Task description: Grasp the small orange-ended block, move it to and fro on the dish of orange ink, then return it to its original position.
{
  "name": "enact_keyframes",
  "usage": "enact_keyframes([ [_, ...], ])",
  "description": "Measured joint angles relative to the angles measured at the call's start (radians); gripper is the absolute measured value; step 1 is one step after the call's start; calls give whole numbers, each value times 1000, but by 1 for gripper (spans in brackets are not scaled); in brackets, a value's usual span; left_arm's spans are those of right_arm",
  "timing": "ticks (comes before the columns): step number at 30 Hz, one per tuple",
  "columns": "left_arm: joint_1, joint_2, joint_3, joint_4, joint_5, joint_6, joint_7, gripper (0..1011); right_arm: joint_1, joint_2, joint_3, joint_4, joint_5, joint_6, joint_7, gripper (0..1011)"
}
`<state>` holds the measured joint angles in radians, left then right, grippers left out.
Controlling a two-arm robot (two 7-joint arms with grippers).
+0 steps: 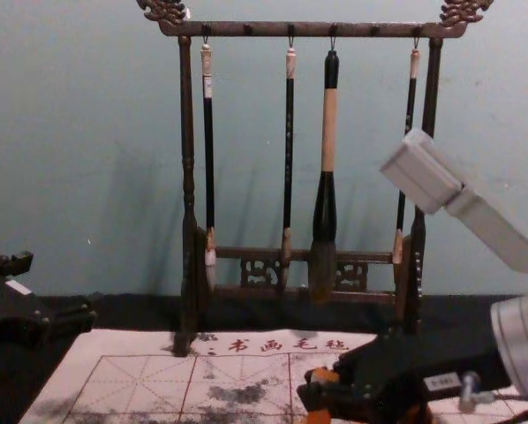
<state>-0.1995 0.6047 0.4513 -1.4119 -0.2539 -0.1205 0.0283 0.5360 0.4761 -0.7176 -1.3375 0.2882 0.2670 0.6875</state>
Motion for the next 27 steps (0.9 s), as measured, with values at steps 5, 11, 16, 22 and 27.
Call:
enact_keyframes([
  [5,0,0,0,0,0,0,0,1001,-16,25,0,-30,2,0,15,110],
  [11,0,0,0,0,0,0,0,1001,-27,38,-8,-51,3,0,25,110],
  [16,0,0,0,0,0,0,0,1001,-32,38,-17,-65,7,3,35,110],
  [22,0,0,0,0,0,0,0,1001,-32,32,-27,-74,12,5,43,110],
  [27,0,0,0,0,0,0,0,1001,-19,13,-42,-60,12,4,46,110],
])
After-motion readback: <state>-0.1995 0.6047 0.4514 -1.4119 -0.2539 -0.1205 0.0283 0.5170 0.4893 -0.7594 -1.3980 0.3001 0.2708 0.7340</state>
